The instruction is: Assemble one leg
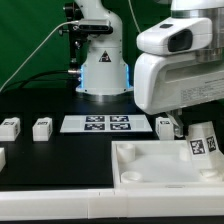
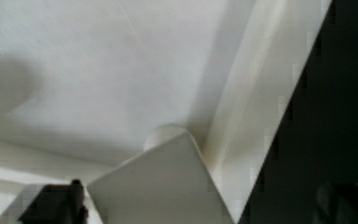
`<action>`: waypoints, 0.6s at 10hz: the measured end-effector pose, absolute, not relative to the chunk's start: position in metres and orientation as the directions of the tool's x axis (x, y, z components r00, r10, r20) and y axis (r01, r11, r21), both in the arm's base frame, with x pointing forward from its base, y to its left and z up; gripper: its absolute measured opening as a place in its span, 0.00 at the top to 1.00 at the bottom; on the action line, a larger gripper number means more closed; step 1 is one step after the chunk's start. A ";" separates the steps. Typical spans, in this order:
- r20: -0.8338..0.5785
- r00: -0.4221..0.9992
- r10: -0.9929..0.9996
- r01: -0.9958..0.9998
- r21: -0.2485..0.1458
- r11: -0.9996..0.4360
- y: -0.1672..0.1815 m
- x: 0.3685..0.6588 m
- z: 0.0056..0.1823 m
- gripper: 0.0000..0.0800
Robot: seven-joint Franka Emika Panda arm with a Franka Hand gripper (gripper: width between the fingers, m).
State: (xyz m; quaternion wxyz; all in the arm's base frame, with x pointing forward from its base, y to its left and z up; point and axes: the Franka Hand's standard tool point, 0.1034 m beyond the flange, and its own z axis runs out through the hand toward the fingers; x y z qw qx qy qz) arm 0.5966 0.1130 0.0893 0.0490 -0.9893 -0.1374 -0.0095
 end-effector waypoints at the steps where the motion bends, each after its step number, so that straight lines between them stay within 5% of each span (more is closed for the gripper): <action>1: 0.066 0.966 0.251 0.256 -0.088 -0.963 0.113 0.595 0.089 0.19; 6: 0.086 0.960 0.268 0.275 -0.083 -0.958 0.110 0.593 0.081 0.19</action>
Offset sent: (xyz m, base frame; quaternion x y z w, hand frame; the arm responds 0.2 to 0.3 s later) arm -0.0024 -0.0053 -0.0084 -0.0058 0.0140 -0.0135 0.9998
